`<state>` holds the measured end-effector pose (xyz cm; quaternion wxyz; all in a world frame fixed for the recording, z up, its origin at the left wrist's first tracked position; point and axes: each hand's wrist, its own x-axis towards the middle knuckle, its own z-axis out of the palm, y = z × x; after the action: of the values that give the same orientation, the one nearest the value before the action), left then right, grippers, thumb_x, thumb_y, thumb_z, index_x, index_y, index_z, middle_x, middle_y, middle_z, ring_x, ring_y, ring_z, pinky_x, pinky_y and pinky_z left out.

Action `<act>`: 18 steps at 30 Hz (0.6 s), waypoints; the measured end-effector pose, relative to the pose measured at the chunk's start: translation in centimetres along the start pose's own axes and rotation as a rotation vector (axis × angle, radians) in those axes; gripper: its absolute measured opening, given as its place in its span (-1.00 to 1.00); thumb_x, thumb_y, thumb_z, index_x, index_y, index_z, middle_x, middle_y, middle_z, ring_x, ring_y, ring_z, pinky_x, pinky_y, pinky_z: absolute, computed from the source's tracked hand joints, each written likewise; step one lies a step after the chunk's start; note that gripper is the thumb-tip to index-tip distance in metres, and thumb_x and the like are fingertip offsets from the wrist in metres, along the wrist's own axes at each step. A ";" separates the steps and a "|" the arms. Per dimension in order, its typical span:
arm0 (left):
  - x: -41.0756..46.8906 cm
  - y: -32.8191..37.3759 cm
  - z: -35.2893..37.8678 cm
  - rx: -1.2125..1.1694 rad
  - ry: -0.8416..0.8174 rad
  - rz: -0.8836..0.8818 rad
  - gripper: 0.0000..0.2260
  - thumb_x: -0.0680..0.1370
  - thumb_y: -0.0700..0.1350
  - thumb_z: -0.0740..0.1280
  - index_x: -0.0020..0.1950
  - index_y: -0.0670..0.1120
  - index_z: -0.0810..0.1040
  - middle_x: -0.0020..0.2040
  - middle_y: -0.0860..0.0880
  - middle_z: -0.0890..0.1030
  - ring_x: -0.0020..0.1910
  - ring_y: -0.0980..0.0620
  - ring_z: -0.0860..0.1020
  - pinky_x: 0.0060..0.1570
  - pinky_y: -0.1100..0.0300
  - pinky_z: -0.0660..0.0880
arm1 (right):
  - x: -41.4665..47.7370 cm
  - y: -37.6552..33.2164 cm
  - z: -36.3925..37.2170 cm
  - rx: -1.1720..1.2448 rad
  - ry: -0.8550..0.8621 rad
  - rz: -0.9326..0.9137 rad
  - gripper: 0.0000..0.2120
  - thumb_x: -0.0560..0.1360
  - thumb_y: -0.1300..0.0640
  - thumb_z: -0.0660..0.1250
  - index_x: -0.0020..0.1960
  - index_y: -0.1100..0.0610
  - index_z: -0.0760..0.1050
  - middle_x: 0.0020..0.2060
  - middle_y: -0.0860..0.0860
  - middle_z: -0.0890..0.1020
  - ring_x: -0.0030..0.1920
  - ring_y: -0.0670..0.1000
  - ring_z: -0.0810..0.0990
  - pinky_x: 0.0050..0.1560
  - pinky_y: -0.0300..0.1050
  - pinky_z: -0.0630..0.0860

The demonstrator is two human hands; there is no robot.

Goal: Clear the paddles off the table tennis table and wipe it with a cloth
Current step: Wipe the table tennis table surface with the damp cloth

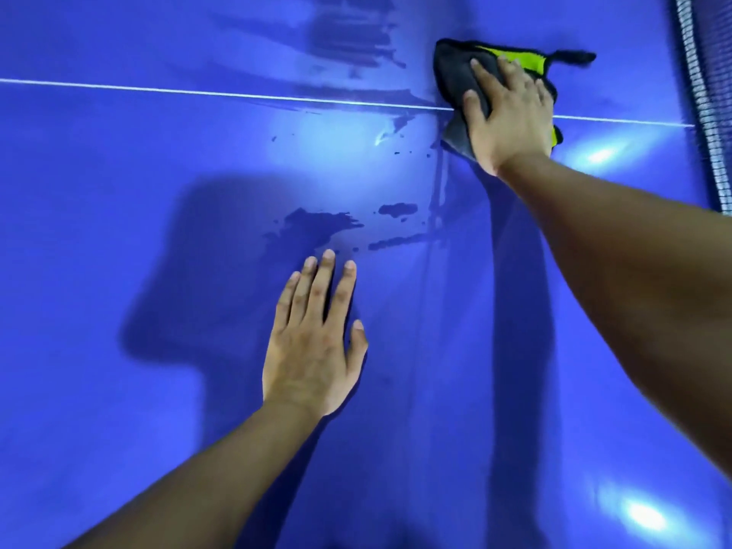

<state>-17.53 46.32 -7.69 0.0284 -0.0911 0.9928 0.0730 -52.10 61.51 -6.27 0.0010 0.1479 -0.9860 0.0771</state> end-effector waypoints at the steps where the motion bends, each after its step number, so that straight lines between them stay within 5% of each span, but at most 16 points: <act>1: -0.1 0.0 0.0 0.000 0.002 0.005 -0.42 0.65 0.07 -0.02 0.66 -0.08 0.01 0.66 -0.11 0.01 0.64 -0.09 -0.02 0.59 -0.06 0.03 | 0.1 0.0 0.0 -0.001 0.000 0.004 -0.43 0.63 -0.22 -0.07 0.60 -0.14 0.23 0.62 0.04 0.22 0.61 0.07 0.17 0.61 0.13 0.02; 14: -0.4 -0.2 0.0 -0.073 0.061 0.028 -0.47 0.66 0.04 -0.01 0.62 -0.09 0.12 0.64 -0.12 0.11 0.63 -0.11 0.04 0.60 -0.01 -0.02 | -15.0 -6.1 0.8 -0.011 -0.022 -0.163 -0.49 0.69 -0.14 -0.03 0.62 -0.10 0.22 0.61 0.08 0.22 0.62 0.11 0.13 0.60 0.17 -0.01; 18: -0.9 -0.6 -0.8 -0.154 0.143 0.042 -0.53 0.62 -0.06 0.15 0.51 -0.20 0.33 0.56 -0.23 0.26 0.51 -0.24 0.28 0.50 -0.06 0.18 | -22.9 -7.1 0.8 -0.021 -0.054 -0.208 -0.47 0.68 -0.15 -0.04 0.62 -0.09 0.21 0.62 0.08 0.22 0.63 0.09 0.11 0.60 0.17 -0.02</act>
<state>-16.59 45.73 -6.97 -0.0510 -0.0773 0.9854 0.1429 -28.09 61.33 -6.53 -0.0159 0.2513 -0.9658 0.0622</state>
